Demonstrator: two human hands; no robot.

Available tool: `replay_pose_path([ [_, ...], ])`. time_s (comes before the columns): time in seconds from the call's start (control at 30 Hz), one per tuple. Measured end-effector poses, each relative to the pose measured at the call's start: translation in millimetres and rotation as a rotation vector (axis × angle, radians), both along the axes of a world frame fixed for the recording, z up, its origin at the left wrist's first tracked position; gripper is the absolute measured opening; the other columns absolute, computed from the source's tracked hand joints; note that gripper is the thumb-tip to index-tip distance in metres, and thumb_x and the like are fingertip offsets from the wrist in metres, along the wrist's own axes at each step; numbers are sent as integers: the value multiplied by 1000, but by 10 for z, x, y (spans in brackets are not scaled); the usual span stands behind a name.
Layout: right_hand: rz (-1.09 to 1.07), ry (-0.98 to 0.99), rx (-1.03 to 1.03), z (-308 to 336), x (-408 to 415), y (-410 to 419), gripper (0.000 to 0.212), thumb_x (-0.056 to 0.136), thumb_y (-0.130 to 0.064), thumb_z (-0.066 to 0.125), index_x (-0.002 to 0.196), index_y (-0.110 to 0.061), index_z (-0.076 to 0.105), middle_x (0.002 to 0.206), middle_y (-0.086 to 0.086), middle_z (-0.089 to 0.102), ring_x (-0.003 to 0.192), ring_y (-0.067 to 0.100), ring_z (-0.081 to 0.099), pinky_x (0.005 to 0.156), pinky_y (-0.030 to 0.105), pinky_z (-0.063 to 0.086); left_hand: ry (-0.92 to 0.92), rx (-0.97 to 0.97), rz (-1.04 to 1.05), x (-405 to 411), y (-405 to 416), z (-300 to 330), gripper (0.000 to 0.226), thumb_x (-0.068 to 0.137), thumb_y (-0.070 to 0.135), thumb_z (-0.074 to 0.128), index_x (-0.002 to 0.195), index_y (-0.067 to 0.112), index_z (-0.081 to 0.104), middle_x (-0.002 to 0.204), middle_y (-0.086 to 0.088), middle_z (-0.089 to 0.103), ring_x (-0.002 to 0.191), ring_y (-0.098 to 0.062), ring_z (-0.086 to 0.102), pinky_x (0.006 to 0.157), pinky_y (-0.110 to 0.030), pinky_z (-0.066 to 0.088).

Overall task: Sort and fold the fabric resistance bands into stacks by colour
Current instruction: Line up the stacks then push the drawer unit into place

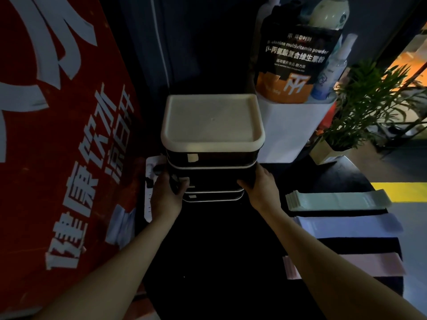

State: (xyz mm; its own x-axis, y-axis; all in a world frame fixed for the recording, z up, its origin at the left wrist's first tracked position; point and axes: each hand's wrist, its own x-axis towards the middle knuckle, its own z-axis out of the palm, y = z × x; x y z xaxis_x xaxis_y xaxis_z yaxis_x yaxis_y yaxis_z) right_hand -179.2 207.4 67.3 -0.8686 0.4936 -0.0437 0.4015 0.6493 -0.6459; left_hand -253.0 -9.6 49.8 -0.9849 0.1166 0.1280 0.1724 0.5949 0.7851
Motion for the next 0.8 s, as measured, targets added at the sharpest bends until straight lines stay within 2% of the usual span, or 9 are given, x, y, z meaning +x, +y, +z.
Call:
replay_pose_path([
  [0.1,1,-9,20,-2,156,-46,56,83,-34,67,130,-12,48,122,8,57,112,29,50,90,42,46,19,60,-38,111,-75,23,38,85,20,68,118,7,55,114,-2,62,111,-17,56,91,-18,40],
  [0.2,-5,6,1,1,344,-117,57,82,-35,67,130,-12,47,122,9,57,114,28,50,91,41,45,-26,116,-66,274,-135,108,37,85,16,67,119,19,52,109,16,55,108,1,50,85,2,33],
  [0.23,-3,14,3,0,403,-143,57,82,-35,67,130,-12,48,122,8,57,114,28,50,91,41,45,-35,118,-69,322,-164,113,40,85,16,67,122,19,52,110,17,54,108,2,49,85,3,32],
  [0.37,1,35,-18,6,599,-210,54,82,-36,68,127,-13,50,120,8,58,111,28,52,91,42,45,-51,88,-48,528,-264,138,42,84,21,69,123,15,53,113,10,56,107,-2,49,86,-9,33],
  [0.47,7,34,-34,8,699,-244,53,81,-37,68,126,-14,51,119,7,57,111,27,52,91,45,45,-36,72,-39,630,-319,160,34,82,19,71,113,12,57,104,9,59,98,-3,53,79,2,33],
  [0.53,7,34,-35,5,750,-265,51,81,-37,67,125,-15,51,117,6,58,109,26,53,90,44,46,-15,61,-46,666,-353,155,33,81,20,72,111,12,58,105,6,64,100,-7,57,81,-2,36],
  [0.67,5,34,-61,-8,803,-286,50,82,-36,66,126,-16,50,120,3,57,112,23,52,92,43,46,-28,34,-30,718,-392,119,40,84,26,69,120,16,56,113,6,61,107,-7,54,88,-18,38],
  [0.8,15,35,-63,-4,841,-305,55,84,-34,65,132,-17,46,125,5,54,115,24,49,94,40,44,-71,-5,-33,735,-406,110,47,84,31,67,126,16,53,121,0,60,115,-15,54,93,-22,39],
])
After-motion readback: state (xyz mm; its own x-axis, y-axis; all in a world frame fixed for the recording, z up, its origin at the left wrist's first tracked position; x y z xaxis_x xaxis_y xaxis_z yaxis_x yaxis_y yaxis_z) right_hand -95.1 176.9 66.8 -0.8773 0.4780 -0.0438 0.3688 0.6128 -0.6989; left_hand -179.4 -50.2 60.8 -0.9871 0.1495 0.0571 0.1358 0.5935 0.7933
